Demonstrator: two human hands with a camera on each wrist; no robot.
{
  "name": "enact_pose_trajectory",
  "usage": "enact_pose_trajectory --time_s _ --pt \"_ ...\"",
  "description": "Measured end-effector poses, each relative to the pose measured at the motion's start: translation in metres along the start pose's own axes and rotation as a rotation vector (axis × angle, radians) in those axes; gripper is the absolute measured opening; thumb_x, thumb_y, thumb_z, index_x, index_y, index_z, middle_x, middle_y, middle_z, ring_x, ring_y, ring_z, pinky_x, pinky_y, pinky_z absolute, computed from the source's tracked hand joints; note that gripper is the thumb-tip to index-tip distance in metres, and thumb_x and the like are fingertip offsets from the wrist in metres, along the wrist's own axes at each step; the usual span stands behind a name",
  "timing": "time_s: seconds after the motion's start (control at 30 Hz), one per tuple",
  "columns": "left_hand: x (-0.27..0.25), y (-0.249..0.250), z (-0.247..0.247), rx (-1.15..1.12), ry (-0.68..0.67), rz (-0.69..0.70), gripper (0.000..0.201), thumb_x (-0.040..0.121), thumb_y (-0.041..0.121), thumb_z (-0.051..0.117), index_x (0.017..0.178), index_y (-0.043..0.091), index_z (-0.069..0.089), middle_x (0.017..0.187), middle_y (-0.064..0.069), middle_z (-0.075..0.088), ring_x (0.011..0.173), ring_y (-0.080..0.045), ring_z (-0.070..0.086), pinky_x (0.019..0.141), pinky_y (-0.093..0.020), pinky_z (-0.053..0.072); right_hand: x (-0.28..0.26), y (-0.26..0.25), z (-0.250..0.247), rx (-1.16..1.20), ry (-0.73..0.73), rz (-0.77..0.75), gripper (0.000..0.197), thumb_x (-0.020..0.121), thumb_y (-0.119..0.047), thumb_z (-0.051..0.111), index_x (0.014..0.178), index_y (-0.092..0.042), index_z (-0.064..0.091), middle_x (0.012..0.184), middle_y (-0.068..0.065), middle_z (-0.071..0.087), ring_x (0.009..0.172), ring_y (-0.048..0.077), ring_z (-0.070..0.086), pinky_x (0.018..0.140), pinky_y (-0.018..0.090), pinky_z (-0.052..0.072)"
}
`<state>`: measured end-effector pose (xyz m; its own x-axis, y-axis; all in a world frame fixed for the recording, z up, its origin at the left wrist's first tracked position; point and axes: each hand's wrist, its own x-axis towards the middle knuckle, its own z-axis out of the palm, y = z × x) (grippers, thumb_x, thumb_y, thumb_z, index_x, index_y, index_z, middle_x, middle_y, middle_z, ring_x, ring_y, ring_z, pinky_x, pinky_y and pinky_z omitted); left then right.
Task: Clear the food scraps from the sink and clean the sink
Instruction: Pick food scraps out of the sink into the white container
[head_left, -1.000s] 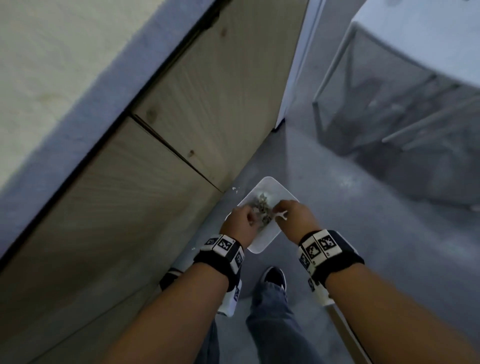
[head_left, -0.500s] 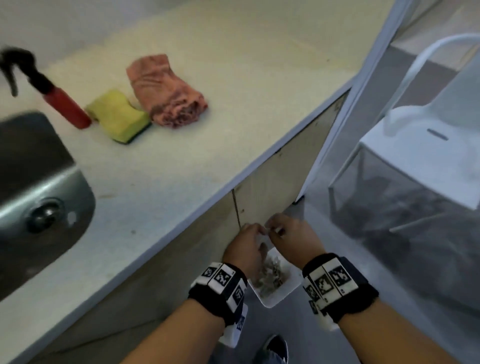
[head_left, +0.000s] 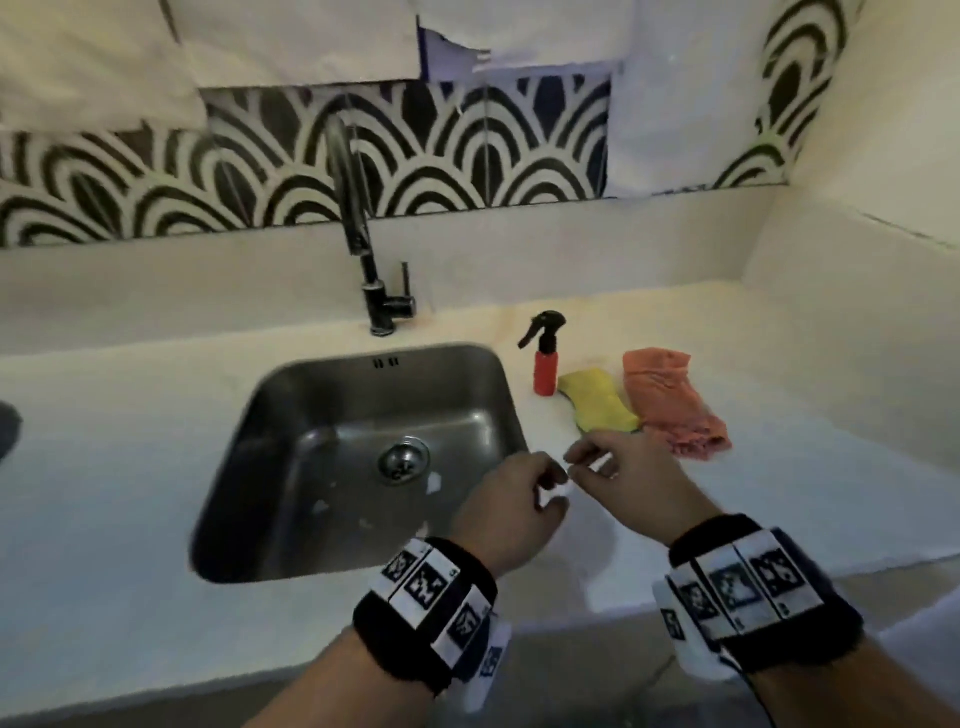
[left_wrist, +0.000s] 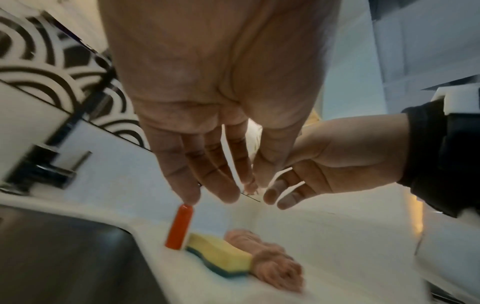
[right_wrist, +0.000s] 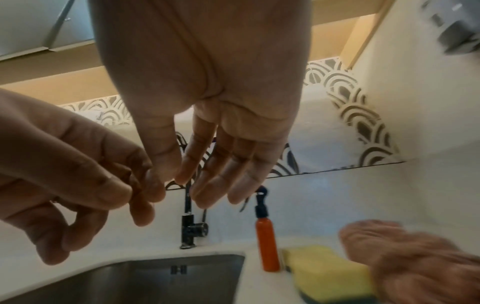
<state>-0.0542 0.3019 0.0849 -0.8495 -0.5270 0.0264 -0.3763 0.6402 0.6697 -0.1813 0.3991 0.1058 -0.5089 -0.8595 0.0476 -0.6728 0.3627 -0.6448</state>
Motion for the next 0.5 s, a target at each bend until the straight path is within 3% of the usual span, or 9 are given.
enact_pose_trajectory --time_s 0.07,0.2,0.3,0.4,0.5 --pt "0.005 -0.023 -0.032 0.019 0.064 -0.054 0.004 0.081 0.028 0.057 0.085 0.028 0.056 0.086 0.005 0.060 0.082 -0.018 0.062 0.060 -0.026 0.043 0.032 -0.029 0.017 -0.017 -0.032 -0.050 0.010 0.087 -0.017 0.062 0.095 -0.016 0.067 0.095 -0.003 0.066 0.078 0.014 0.059 0.071 0.022 0.044" --pt "0.011 -0.081 -0.091 0.062 0.159 -0.143 0.021 0.083 0.025 0.058 0.104 0.026 0.061 0.107 0.003 0.059 0.096 -0.016 0.059 0.083 -0.029 0.047 0.094 -0.078 0.062 -0.044 -0.069 -0.081 0.009 0.083 -0.016 0.063 0.090 -0.019 0.068 0.095 -0.002 0.069 0.086 0.013 0.060 0.077 0.023 0.044" --pt "0.018 -0.129 -0.131 0.096 0.203 -0.239 0.021 0.084 0.026 0.058 0.105 0.028 0.060 0.111 0.005 0.055 0.099 -0.016 0.058 0.088 -0.034 0.048 0.136 -0.100 0.103 -0.061 -0.153 -0.039 0.010 0.083 -0.017 0.061 0.084 -0.027 0.064 0.098 -0.003 0.067 0.085 0.012 0.057 0.078 0.023 0.044" --pt "0.032 -0.178 -0.165 0.126 0.237 -0.326 0.026 0.083 0.027 0.057 0.109 0.028 0.059 0.115 0.005 0.054 0.106 -0.016 0.056 0.093 -0.035 0.046 0.173 -0.108 0.143 -0.090 -0.207 0.015 0.012 0.084 -0.018 0.058 0.089 -0.025 0.065 0.105 -0.001 0.064 0.098 0.018 0.060 0.087 0.028 0.047" --pt "0.045 -0.220 -0.190 0.160 0.252 -0.386 0.027 0.083 0.026 0.058 0.110 0.027 0.059 0.117 0.003 0.053 0.109 -0.018 0.055 0.095 -0.036 0.045 0.202 -0.111 0.180 -0.105 -0.255 0.074 0.011 0.084 -0.019 0.058 0.091 -0.024 0.066 0.106 0.000 0.064 0.101 0.019 0.059 0.083 0.025 0.044"
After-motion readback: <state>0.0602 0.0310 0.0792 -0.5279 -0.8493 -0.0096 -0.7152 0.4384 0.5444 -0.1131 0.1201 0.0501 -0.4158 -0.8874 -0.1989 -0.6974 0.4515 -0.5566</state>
